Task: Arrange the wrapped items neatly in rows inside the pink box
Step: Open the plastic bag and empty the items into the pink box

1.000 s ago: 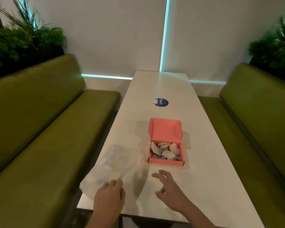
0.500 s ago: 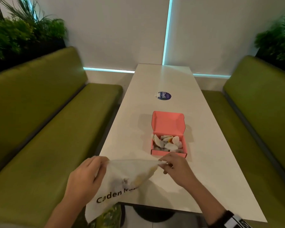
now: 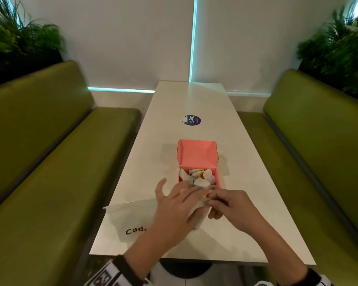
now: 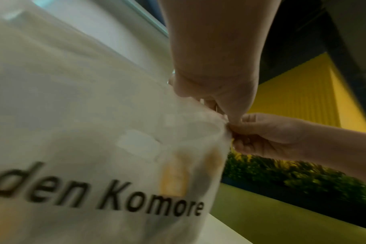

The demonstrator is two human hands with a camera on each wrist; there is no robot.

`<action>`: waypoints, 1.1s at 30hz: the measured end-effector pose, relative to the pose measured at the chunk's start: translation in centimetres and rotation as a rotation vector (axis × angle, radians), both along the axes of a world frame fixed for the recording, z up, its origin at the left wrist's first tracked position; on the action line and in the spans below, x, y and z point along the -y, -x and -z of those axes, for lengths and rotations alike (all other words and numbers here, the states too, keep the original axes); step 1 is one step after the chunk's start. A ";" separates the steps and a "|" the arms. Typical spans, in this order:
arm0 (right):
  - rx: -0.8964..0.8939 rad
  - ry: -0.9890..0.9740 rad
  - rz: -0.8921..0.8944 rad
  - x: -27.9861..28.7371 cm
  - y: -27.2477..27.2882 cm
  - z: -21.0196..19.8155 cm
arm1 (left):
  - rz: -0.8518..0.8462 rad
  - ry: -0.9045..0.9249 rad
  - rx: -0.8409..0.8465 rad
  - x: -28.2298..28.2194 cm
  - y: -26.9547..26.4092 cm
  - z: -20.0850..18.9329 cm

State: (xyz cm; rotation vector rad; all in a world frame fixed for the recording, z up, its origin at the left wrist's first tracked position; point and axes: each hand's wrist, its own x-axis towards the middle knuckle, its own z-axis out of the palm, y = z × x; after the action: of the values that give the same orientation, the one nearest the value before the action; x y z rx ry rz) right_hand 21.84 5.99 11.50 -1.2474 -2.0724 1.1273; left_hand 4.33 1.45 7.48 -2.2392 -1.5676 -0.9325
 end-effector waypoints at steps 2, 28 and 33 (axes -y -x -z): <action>0.034 -0.041 0.017 0.1 -0.3 -0.1 | 0.033 -0.098 0.069 -0.9 -1.3 0.0; -0.071 -0.109 0.271 -1.1 -4.1 1.0 | -0.097 0.383 0.243 2.4 8.9 -2.9; -0.132 -0.060 0.230 -0.3 -4.1 1.1 | -0.009 0.442 0.240 2.0 4.6 -2.6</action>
State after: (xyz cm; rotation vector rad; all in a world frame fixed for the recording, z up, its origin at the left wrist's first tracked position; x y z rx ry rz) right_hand 25.96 6.28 10.42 -1.3065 -1.8013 1.0071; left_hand -0.26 -0.54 10.07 -2.4738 -2.0603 -0.9566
